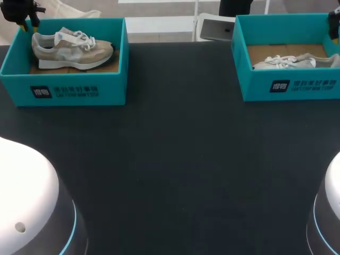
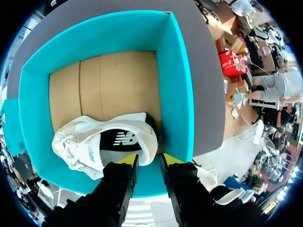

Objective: Take the shoe out of the shoebox, open the shoe tongue, remove and reinsert the insole, then place the shoe into the shoebox

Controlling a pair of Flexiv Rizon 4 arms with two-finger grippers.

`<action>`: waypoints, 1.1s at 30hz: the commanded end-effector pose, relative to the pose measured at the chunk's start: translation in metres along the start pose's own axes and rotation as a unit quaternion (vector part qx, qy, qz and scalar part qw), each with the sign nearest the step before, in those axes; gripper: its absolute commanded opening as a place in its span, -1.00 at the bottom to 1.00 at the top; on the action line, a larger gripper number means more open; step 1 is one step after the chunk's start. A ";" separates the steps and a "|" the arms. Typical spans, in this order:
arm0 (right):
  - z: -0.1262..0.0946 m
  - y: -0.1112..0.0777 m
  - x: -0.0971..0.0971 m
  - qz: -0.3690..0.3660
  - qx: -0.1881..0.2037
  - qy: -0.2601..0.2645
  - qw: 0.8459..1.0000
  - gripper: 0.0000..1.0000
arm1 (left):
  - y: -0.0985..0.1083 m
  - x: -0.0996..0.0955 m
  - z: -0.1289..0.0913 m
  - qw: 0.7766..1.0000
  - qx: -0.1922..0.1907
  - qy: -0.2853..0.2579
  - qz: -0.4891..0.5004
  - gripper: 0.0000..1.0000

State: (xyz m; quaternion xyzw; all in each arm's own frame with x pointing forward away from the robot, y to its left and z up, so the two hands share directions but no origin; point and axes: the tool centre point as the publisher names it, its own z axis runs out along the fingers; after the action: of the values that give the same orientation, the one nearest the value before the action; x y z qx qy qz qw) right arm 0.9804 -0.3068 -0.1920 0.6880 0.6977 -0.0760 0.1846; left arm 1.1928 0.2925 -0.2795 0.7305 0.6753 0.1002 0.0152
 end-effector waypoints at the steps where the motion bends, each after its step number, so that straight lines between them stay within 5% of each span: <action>1: 0.000 -0.001 0.000 0.000 -0.001 0.000 1.000 1.00 | 0.014 0.002 0.020 1.000 0.027 -0.012 0.001 -0.29; 19: 0.000 -0.001 0.000 0.000 -0.001 0.000 1.000 1.00 | 0.012 -0.006 0.070 0.999 0.038 -0.006 0.039 -0.11; 24: 0.000 -0.001 0.000 0.000 -0.001 0.000 1.000 1.00 | 0.008 -0.007 0.076 0.998 0.051 -0.003 0.033 -0.30; 27: 0.000 -0.001 0.000 0.000 -0.001 0.000 1.000 1.00 | 0.006 -0.008 0.076 0.998 0.056 0.000 0.031 -0.97; 33: 0.000 -0.001 0.000 0.000 -0.001 0.000 1.000 1.00 | 0.005 -0.004 0.066 0.997 0.064 0.013 0.032 -1.00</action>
State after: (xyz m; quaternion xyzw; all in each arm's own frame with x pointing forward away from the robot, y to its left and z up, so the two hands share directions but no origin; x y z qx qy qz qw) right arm 0.9804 -0.3069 -0.1921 0.6881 0.6977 -0.0760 0.1846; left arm 1.2041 0.2983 -0.3488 0.7497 0.6571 0.0699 -0.0360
